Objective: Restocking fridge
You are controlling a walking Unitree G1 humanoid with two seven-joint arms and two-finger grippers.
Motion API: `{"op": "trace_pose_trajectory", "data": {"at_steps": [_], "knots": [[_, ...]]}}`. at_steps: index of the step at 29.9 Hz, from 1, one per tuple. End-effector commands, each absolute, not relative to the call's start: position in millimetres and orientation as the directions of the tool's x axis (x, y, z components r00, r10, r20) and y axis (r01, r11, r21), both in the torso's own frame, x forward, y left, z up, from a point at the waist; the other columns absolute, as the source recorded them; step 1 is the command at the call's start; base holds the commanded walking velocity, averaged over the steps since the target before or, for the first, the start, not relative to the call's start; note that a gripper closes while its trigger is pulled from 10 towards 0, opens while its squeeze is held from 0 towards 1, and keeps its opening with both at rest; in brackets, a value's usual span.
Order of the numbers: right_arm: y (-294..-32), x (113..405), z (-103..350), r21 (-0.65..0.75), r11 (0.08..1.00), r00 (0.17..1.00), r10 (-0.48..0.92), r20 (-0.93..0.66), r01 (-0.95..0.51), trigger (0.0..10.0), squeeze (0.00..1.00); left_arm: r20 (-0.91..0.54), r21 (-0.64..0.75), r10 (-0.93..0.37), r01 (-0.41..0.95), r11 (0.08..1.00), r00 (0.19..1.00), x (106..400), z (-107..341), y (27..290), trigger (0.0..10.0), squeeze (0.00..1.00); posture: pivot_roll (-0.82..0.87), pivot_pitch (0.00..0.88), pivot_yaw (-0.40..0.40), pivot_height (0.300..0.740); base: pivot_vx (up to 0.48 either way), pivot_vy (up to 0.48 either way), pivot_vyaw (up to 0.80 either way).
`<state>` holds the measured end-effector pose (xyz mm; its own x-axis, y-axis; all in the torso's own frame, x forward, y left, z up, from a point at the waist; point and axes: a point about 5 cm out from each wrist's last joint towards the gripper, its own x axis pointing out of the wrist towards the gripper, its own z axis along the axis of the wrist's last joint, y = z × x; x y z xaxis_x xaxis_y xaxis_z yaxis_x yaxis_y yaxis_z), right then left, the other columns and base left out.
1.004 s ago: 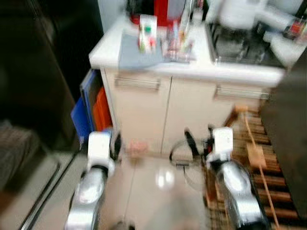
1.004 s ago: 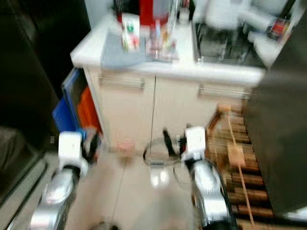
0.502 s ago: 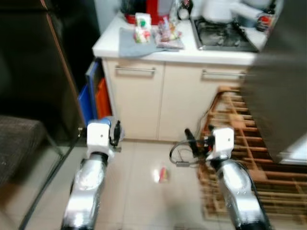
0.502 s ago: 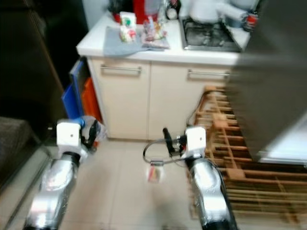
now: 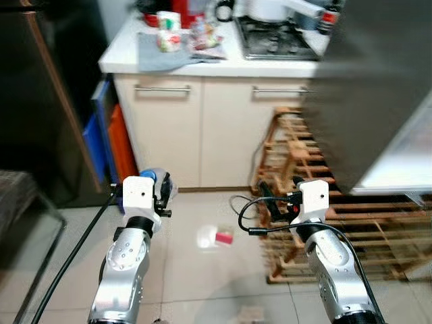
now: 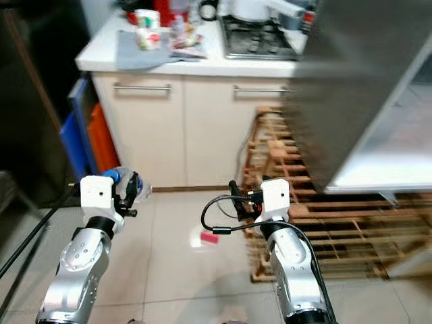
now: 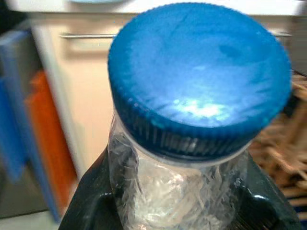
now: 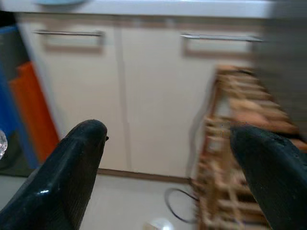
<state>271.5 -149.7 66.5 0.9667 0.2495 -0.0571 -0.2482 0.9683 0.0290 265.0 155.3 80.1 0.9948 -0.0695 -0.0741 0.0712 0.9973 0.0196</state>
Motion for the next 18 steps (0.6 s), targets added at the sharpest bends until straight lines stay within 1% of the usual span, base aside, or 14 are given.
{"op": "trace_pose_trajectory", "data": {"at_steps": [1, 8, 11, 14, 17, 18], "knots": [[-150, 272, 70, 0.019, 0.970, 0.968, 0.244, -0.052, -0.243, 10.0, 0.01, -0.048, 0.015, -0.090, 0.090, 0.996, 0.995, 267, 84, 153, 10.0, 0.00, -0.03, 0.000, -0.020, 0.740, 0.000, 0.000, -0.76], [-152, 275, 68, 0.014, 0.974, 0.972, 0.228, -0.054, -0.228, 10.0, 0.01, -0.024, 0.009, -0.146, 0.146, 0.989, 0.989, 268, 86, 152, 10.0, 0.00, -0.04, 0.000, -0.021, 0.740, 0.000, 0.000, -0.75], [-160, 276, 66, 0.016, 0.983, 0.982, 0.181, -0.046, -0.181, 10.0, 0.01, 0.007, 0.006, -0.194, 0.194, 0.981, 0.981, 269, 89, 152, 10.0, 0.00, -0.04, 0.000, -0.015, 0.740, 0.000, -0.480, -0.75], [-162, 276, 65, 0.017, 0.985, 0.984, 0.170, -0.047, -0.169, 10.0, 0.02, 0.013, 0.009, -0.201, 0.201, 0.980, 0.979, 270, 90, 152, 10.0, 0.00, -0.04, 0.000, -0.014, 0.740, 0.000, -0.480, -0.75], [-162, 277, 63, 0.016, 0.987, 0.986, 0.162, -0.049, -0.161, 10.0, 0.02, 0.030, 0.018, -0.221, 0.220, 0.975, 0.975, 274, 93, 150, 10.0, 0.00, -0.04, 0.000, -0.013, 0.740, 0.000, -0.288, -0.75], [-162, 278, 63, 0.016, 0.987, 0.986, 0.162, -0.049, -0.161, 10.0, 0.02, 0.036, 0.017, -0.225, 0.224, 0.974, 0.974, 275, 94, 150, 10.0, 0.00, -0.04, 0.000, -0.013, 0.740, 0.000, 0.000, -0.74]]}}
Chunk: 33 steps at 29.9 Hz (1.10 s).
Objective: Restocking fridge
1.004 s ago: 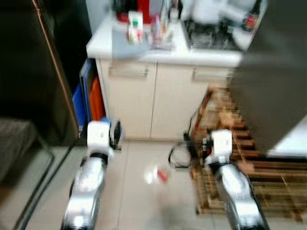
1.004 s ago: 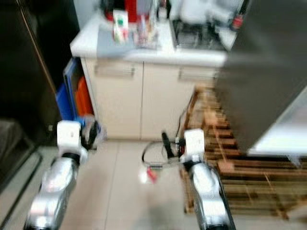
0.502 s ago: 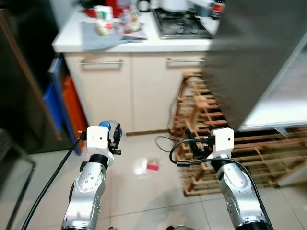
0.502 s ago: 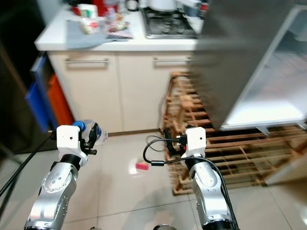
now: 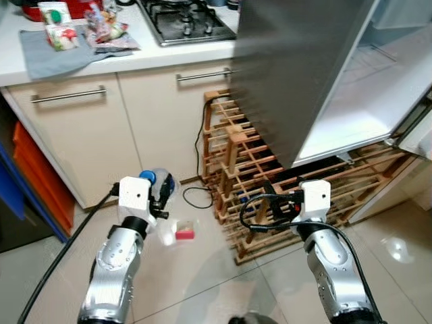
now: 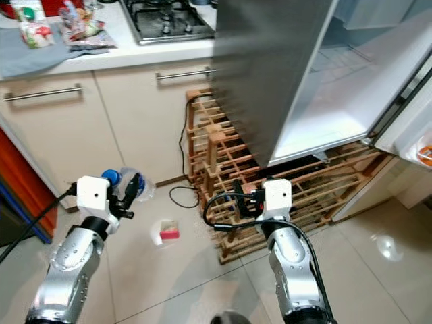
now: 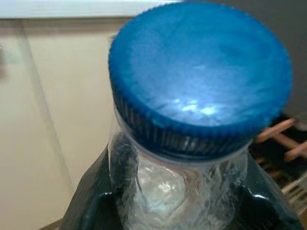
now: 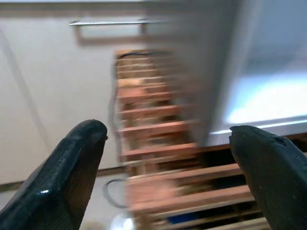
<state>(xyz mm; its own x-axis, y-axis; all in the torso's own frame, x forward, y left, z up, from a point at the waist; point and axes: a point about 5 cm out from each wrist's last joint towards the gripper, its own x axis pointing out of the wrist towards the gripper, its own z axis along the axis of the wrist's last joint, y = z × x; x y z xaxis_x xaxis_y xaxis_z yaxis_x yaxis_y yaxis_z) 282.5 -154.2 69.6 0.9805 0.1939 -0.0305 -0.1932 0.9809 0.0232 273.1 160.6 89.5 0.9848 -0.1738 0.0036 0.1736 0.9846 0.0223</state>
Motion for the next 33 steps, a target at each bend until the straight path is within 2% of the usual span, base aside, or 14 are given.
{"op": "trace_pose_trajectory", "data": {"at_steps": [1, 11, 15, 22, 33], "knots": [[-162, 279, 63, 0.015, 0.987, 0.986, 0.161, -0.048, -0.160, 10.0, 0.02, 0.039, 0.016, -0.228, 0.227, 0.974, 0.973, 276, 95, 150, 10.0, 0.00, -0.04, 0.000, -0.013, 0.740, 0.000, 0.000, -0.75], [-167, 280, 60, 0.012, 0.990, 0.989, 0.142, -0.044, -0.142, 10.0, 0.02, 0.040, -0.014, -0.238, 0.238, 0.971, 0.971, 277, 93, 153, 10.0, 0.00, -0.04, 0.000, -0.008, 0.740, 0.000, 0.000, -0.75], [-170, 278, 57, 0.015, 0.993, 0.992, 0.119, -0.048, -0.118, 10.0, 0.02, 0.037, -0.010, -0.237, 0.238, 0.971, 0.971, 281, 94, 153, 10.0, 0.00, -0.05, 0.000, -0.001, 0.740, 0.000, 0.455, -0.75], [-175, 280, 56, 0.021, 0.997, 0.996, 0.075, -0.039, -0.074, 10.0, 0.02, 0.026, -0.002, -0.256, 0.256, 0.967, 0.966, 285, 93, 152, 10.0, 0.00, -0.06, 0.000, 0.017, 0.740, 0.000, 0.000, -0.75], [-181, 279, 56, 0.004, 0.998, 0.997, 0.067, -0.034, -0.067, 10.0, 0.03, 0.033, -0.021, -0.277, 0.278, 0.960, 0.960, 289, 92, 147, 10.0, 0.00, -0.08, 0.000, 0.000, 0.740, 0.000, 0.000, -0.74]]}}
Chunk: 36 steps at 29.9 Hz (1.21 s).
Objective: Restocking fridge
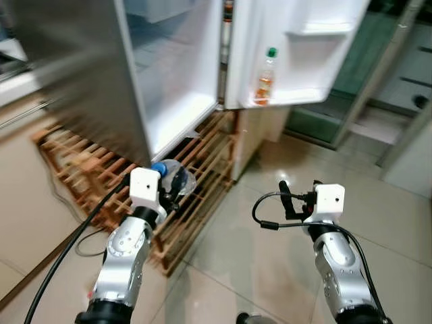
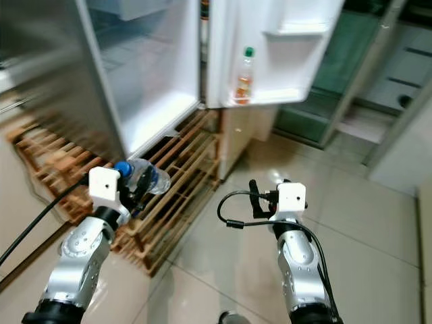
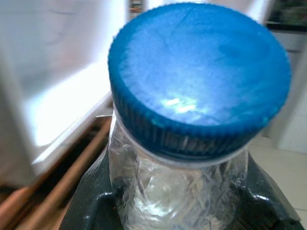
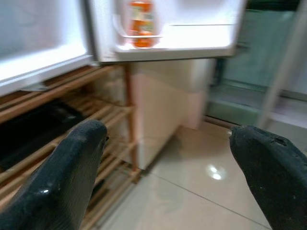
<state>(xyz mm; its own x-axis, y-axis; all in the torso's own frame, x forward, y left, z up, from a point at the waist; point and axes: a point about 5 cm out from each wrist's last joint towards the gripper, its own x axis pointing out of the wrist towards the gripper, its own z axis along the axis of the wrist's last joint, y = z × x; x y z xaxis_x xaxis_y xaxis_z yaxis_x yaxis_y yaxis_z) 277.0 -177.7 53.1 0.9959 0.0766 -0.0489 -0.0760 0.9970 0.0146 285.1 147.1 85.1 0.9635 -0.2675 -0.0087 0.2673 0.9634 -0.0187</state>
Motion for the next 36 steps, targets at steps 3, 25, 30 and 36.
{"op": "trace_pose_trajectory", "data": {"at_steps": [3, 25, 30, 36], "knots": [[-182, 279, 55, -0.002, 0.997, 0.997, 0.071, -0.035, -0.071, 10.0, 0.03, 0.048, -0.008, -0.275, 0.276, 0.961, 0.960, 289, 94, 145, 10.0, 0.00, -0.08, 0.000, -0.001, 0.740, 0.000, -0.156, -0.74], [-174, 279, 53, -0.010, 0.995, 0.994, 0.100, -0.035, -0.101, 10.0, 0.01, 0.048, 0.006, -0.253, 0.253, 0.967, 0.966, 293, 95, 139, 10.0, 0.00, -0.07, 0.000, 0.002, 0.740, 0.211, -0.410, -0.09], [-173, 278, 55, -0.032, 0.994, 0.994, 0.104, -0.032, -0.105, 10.0, 0.03, 0.038, 0.010, -0.245, 0.245, 0.969, 0.969, 295, 94, 135, 10.0, 0.00, -0.08, 0.000, 0.005, 0.740, 0.431, 0.000, 0.44], [-173, 271, 53, -0.026, 0.994, 0.994, 0.101, -0.036, -0.102, 10.0, 0.01, 0.034, 0.018, -0.226, 0.225, 0.974, 0.974, 298, 94, 134, 10.0, 0.00, -0.08, 0.000, 0.008, 0.740, 0.433, 0.000, 0.24]]}}
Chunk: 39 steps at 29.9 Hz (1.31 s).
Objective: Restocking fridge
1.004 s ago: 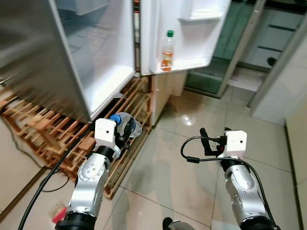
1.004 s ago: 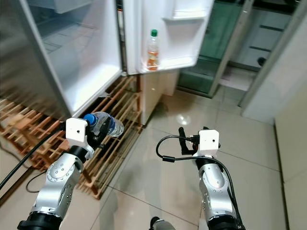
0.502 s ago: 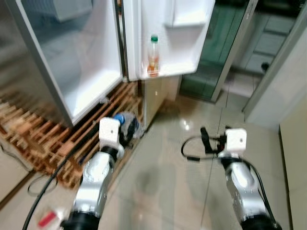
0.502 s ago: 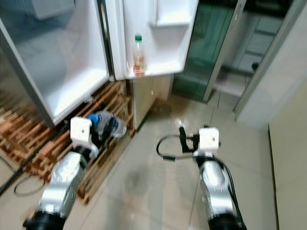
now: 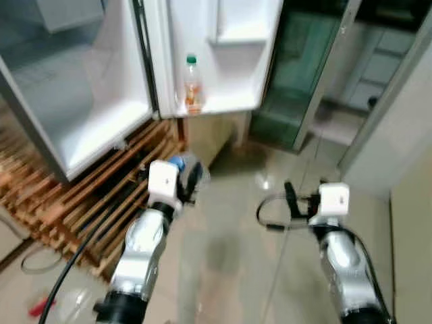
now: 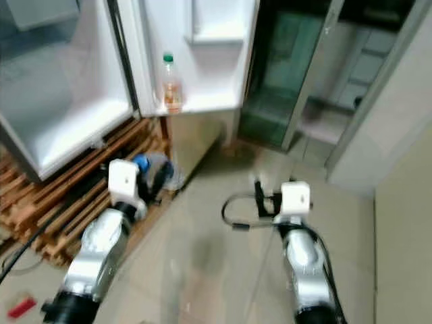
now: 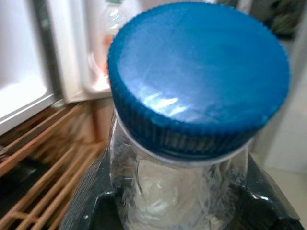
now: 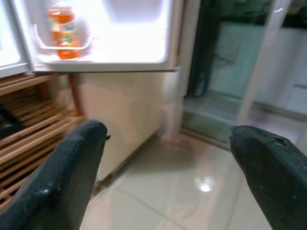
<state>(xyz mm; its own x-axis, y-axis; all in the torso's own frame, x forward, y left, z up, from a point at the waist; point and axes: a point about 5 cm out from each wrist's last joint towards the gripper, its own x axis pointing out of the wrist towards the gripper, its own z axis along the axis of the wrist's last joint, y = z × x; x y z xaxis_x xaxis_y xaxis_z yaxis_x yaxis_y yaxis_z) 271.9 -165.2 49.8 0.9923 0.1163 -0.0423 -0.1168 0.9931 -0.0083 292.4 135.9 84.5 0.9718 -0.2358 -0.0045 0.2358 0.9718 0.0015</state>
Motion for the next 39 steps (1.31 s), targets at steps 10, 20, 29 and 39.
{"op": "trace_pose_trajectory", "data": {"at_steps": [10, 20, 29, 39], "knots": [[-172, 263, 46, -0.050, 0.993, 0.992, 0.107, -0.063, -0.110, 10.0, 0.02, -0.004, 0.030, -0.181, 0.181, 0.983, 0.983, 302, 90, 138, 10.0, 0.00, -0.09, 0.000, 0.021, 0.740, 0.000, 0.000, 0.53], [-169, 264, 48, -0.047, 0.994, 0.994, 0.099, -0.053, -0.102, 10.0, 0.01, 0.029, 0.060, -0.272, 0.270, 0.961, 0.962, 302, 95, 129, 10.0, 0.00, -0.09, 0.000, 0.033, 0.740, 0.288, 0.000, 0.00], [-170, 265, 48, -0.047, 0.994, 0.994, 0.098, -0.048, -0.100, 10.0, 0.01, 0.060, 0.058, -0.363, 0.360, 0.931, 0.930, 301, 101, 118, 10.0, 0.00, -0.10, 0.000, 0.037, 0.740, 0.480, 0.000, 0.00], [-173, 264, 47, -0.046, 0.994, 0.994, 0.095, -0.051, -0.098, 10.0, 0.01, 0.096, 0.089, -0.449, 0.442, 0.893, 0.888, 297, 108, 107, 10.0, 0.00, -0.10, 0.000, 0.037, 0.740, 0.480, 0.000, 0.00]]}}
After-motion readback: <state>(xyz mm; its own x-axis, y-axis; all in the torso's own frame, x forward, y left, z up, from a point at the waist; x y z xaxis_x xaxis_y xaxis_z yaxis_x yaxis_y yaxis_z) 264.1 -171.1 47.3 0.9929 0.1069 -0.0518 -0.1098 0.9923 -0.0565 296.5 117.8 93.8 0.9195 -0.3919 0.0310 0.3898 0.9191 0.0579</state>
